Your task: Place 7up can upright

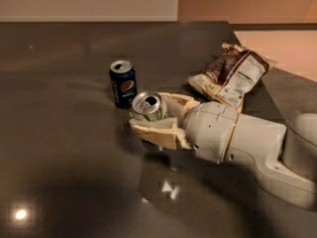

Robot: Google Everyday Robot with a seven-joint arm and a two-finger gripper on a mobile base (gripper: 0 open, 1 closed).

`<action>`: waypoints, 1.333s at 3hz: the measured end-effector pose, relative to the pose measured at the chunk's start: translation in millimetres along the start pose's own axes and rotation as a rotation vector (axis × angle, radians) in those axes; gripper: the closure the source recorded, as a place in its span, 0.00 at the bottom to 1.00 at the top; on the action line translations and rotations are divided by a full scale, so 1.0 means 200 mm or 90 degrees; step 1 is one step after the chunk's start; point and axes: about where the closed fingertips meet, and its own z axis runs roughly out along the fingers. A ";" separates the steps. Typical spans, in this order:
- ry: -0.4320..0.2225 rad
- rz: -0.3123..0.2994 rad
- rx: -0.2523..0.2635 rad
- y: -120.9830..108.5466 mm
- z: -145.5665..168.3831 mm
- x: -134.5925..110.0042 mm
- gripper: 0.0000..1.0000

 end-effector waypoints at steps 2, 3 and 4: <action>-0.043 0.048 0.004 0.01 -0.01 0.07 1.00; -0.064 0.052 0.003 0.02 0.00 0.08 1.00; -0.071 0.057 0.001 0.03 0.02 0.10 0.82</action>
Offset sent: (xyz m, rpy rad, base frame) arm -0.0015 -0.0061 -0.0204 0.1621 0.0377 -0.0192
